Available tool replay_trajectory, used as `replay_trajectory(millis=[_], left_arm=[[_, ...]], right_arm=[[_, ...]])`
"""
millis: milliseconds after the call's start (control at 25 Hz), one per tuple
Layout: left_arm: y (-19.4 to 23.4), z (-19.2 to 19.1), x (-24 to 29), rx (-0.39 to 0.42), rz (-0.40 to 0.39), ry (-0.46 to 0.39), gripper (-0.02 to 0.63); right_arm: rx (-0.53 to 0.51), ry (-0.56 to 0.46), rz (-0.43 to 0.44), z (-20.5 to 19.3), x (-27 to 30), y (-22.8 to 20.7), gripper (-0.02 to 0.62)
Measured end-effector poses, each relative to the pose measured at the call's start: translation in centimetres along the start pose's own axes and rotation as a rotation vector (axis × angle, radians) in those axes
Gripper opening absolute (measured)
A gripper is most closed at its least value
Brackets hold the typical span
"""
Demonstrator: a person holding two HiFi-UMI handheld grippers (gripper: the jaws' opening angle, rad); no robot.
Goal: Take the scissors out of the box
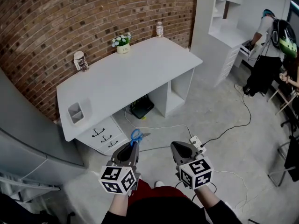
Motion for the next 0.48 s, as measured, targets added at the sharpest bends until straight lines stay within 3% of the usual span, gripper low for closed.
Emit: replay_trajectory(millis=[480], left_arm=[[-0.7, -1.9, 0.2, -0.002, -0.001, 0.053, 0.029]], right_arm=[[0.011, 0.042, -0.005, -1.8, -0.7, -0.2, 0.008]])
Point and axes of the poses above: the fingertips, and each gripper's own axes: x forward along the fingers, y to its left, z out of its top, the point moved 10 cm from there along -x, backward along the fingers, and after that the axes turned 4 degrees about y, right-handed, at the moved point
